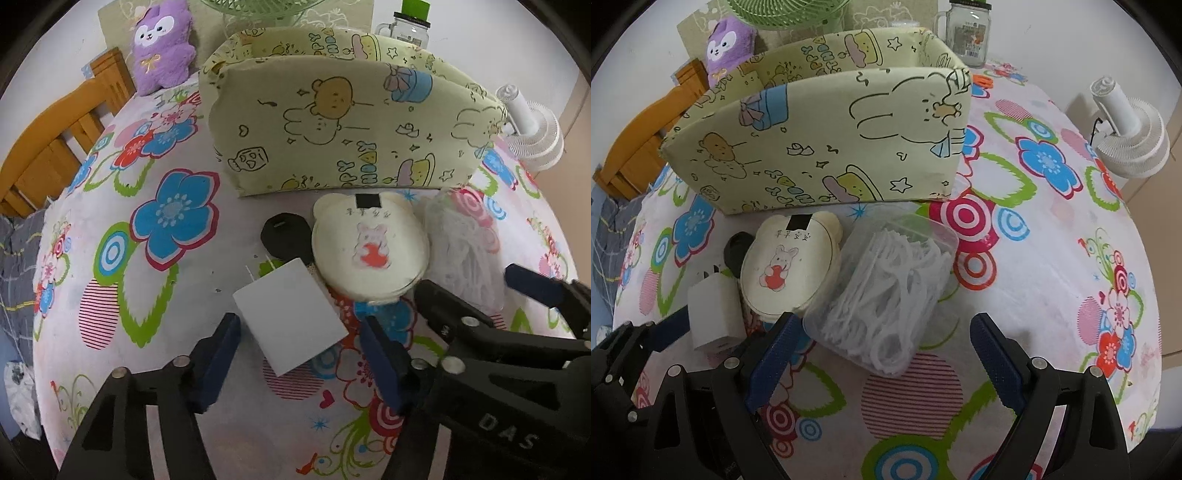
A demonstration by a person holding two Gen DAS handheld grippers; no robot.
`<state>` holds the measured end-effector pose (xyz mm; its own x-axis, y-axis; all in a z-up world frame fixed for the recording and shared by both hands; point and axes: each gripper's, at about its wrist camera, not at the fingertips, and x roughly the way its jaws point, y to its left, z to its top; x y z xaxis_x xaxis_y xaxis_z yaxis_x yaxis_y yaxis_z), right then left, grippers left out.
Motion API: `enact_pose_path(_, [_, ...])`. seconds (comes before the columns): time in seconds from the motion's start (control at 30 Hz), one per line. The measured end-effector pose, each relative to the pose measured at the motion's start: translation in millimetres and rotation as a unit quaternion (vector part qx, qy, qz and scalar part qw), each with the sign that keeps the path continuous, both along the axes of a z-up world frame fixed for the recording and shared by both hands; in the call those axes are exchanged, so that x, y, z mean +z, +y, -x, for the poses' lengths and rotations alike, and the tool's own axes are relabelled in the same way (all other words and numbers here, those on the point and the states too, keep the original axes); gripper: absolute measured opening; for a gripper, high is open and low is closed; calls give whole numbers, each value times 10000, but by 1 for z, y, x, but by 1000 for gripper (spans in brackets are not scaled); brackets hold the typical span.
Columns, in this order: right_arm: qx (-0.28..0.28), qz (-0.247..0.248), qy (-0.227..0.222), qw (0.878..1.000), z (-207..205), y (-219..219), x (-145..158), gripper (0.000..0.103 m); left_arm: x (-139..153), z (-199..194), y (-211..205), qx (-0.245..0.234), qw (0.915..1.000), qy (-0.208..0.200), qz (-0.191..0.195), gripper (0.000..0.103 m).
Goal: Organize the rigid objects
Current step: 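Lower the left tool onto the white charger while the right tool approaches the clear floss box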
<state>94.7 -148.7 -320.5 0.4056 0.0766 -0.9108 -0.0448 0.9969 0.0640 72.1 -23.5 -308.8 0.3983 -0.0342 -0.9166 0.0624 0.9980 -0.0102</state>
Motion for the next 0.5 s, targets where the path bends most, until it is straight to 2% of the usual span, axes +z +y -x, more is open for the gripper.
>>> enact_pose_path(0.17, [-37, -25, -4, 10000, -9, 0, -5, 95, 1, -2, 1, 69, 10000, -53, -15, 54])
enact_pose_path(0.33, [76, 37, -55, 9999, -16, 6, -4, 93, 2, -4, 2, 83, 10000, -16, 16, 53])
enact_pose_path(0.37, [130, 14, -96, 9999, -17, 8, -3, 87, 2, -5, 3, 82, 10000, -12, 22, 53])
enact_pose_path(0.43, [130, 134, -163, 9997, -17, 9, 0, 82, 2, -5, 3, 85, 10000, -1, 29, 53])
enact_pose_path(0.5, [108, 249, -275, 9993, -15, 10, 4, 69, 2, -6, 4, 105, 9999, 11, 49, 53])
